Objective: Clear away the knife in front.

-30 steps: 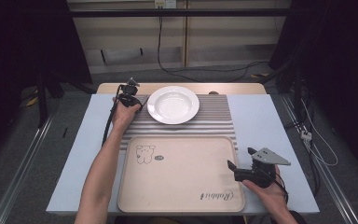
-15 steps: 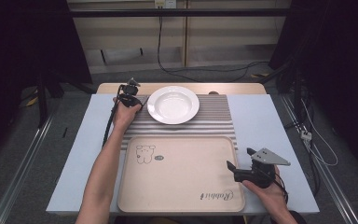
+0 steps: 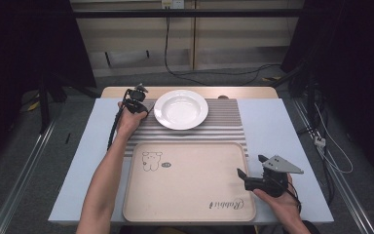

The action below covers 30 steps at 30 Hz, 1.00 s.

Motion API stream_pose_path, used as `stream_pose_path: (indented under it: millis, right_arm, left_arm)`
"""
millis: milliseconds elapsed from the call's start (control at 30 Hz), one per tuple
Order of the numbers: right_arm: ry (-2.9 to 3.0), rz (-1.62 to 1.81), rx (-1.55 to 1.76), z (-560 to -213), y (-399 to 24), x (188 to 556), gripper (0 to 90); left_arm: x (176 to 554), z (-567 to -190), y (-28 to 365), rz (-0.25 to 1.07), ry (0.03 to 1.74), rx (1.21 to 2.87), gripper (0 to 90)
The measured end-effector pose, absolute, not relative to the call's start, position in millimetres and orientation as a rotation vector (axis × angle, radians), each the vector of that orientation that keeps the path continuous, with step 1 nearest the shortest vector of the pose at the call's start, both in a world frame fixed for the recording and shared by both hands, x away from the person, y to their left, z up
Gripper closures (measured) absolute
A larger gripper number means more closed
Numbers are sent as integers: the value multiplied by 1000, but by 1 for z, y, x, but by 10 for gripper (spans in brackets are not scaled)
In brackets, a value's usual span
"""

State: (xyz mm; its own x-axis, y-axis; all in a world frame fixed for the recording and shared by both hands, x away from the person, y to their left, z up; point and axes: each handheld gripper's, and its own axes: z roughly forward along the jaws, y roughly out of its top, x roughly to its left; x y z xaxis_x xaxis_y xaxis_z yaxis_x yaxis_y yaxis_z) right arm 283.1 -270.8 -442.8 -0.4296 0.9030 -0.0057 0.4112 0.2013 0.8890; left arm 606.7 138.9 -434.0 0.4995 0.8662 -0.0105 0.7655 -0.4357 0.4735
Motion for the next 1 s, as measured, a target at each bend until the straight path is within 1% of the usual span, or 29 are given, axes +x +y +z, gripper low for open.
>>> stream_pose_path:
  millis: [100, 167, 333, 433, 733, 1000]
  right_arm:
    - [1940, 1178, 1216, -443, -271, 284, 100]
    - [1942, 1178, 1217, -443, -271, 283, 100]
    - [1941, 1177, 1215, -443, -271, 283, 100]
    - [1936, 1178, 1220, -443, -271, 283, 93]
    - [1935, 1174, 1211, -442, -270, 283, 92]
    - [1933, 1171, 1196, -441, -269, 280, 92]
  left_arm:
    - [605, -432, 140, 313, 1347, 2324, 798]
    - [604, -432, 143, 302, 1352, 2290, 798]
    - [603, -430, 148, 298, 1345, 2308, 798]
    - [600, -427, 149, 311, 1356, 2293, 798]
    - [588, -415, 156, 343, 1296, 2309, 798]
    - [578, -411, 163, 340, 1310, 2298, 797]
